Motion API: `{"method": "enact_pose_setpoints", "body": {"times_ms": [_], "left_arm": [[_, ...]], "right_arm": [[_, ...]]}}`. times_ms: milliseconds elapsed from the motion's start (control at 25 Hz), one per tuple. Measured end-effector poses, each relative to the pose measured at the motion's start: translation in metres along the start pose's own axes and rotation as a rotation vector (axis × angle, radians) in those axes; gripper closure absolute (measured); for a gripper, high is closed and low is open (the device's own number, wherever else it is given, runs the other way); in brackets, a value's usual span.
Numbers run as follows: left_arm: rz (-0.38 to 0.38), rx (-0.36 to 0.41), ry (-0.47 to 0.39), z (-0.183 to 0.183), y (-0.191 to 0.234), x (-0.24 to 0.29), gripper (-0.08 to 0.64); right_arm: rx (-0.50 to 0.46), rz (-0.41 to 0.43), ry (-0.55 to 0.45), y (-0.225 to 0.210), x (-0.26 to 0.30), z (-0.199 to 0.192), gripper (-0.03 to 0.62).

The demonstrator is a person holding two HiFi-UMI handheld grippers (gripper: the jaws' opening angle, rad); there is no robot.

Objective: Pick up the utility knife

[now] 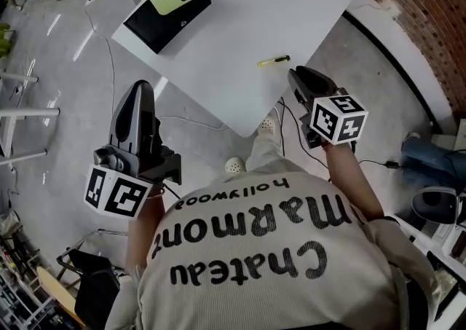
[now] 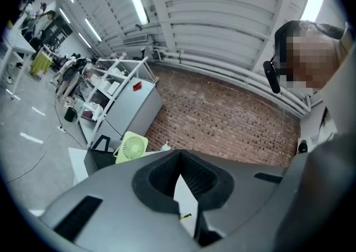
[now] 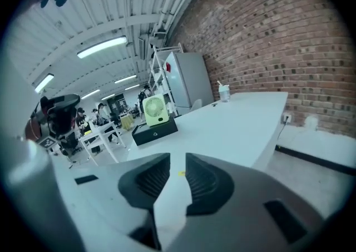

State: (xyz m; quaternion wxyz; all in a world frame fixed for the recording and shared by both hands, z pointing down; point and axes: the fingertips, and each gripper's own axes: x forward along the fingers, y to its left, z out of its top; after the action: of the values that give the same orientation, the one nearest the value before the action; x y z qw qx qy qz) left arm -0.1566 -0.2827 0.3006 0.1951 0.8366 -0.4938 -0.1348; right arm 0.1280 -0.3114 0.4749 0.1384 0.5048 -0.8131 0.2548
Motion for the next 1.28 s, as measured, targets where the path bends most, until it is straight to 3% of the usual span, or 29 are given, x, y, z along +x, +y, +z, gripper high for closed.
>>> {"method": "enact_pose_setpoints", "body": {"times_ms": [360,720,1000,1280], "left_arm": [[0.09,-0.003,-0.043,0.007,0.013,0.045,0.56],[0.225,-0.02,-0.073,0.003,0.041,0.055,0.56],[0.264,-0.024,-0.086,0.003,0.049,0.058,0.56],[0.275,-0.026,-0.092,0.001,0.051,0.057,0.56]], "right_arm": [[-0.155,0.162,0.115,-0.016,0.059,0.025,0.494],[-0.339,0.342,0.326,-0.029,0.107,0.0,0.489],[-0.397,0.461,0.458,-0.021,0.12,-0.025,0.467],[-0.482,0.512,0.543,-0.017,0.119,-0.046,0.443]]}}
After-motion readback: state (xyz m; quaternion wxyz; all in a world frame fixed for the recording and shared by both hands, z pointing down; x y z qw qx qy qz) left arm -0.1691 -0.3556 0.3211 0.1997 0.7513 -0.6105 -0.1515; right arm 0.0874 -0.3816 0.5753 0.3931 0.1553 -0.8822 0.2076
